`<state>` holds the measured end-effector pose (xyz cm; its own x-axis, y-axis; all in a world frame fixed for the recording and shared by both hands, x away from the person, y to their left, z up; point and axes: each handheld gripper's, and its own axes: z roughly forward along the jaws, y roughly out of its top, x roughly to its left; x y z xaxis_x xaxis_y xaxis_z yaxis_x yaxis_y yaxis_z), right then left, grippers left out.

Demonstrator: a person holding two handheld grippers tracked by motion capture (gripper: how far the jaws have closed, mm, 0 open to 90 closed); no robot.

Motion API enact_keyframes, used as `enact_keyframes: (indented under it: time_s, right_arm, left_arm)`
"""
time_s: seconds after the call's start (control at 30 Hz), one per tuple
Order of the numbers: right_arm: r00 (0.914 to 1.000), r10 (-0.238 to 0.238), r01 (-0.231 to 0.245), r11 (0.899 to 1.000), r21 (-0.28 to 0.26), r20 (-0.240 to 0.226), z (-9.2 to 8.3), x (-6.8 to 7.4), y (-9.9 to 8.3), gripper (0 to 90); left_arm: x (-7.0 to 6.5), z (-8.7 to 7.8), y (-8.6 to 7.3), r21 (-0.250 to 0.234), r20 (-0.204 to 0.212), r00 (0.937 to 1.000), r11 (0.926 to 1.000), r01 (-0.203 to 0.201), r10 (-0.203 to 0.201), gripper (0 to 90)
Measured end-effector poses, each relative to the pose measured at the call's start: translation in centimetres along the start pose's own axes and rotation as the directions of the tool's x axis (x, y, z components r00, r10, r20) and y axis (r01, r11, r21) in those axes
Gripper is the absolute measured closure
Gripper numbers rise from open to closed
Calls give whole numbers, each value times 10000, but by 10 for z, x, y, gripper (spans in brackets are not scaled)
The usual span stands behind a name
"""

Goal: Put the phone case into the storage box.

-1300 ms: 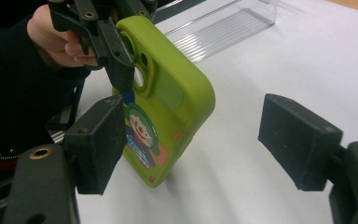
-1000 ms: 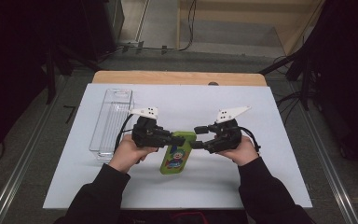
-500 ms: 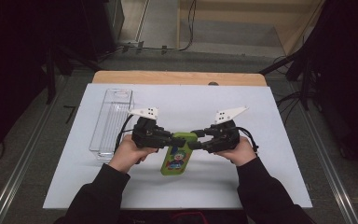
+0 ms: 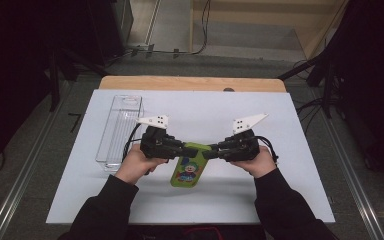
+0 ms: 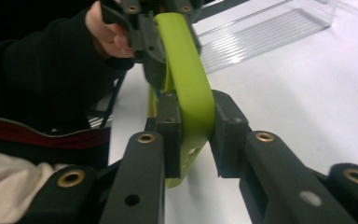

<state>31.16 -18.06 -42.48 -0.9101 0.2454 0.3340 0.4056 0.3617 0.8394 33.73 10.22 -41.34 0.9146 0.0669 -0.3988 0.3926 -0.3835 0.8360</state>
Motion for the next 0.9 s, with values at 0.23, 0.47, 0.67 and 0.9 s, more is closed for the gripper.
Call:
enact_keyframes:
  time_s: [0.23, 0.47, 0.67, 0.9]
  right_arm:
    - [9999, 40, -39, 9999, 131, -102, -1, 1, 2, 747]
    - [9999, 140, -143, 9995, 281, 78, -4, 2, 3, 749]
    - [9990, 302, -313, 9990, 329, 339, -6, 0, 3, 749]
    - [9954, 646, -678, 9967, 442, 706, -10, 1, 4, 749]
  left_arm:
    - [-1, 1, 0, 49, -43, 9998, 9997, -219, 219, 768]
    - [-2, 2, 0, 153, -624, 9978, 9997, -216, 225, 596]
    - [-4, 3, 0, 217, -1330, 9907, 9994, -258, 285, 397]
    - [-2, 0, 1, 154, -1957, 9807, 9999, -2, 32, 318]
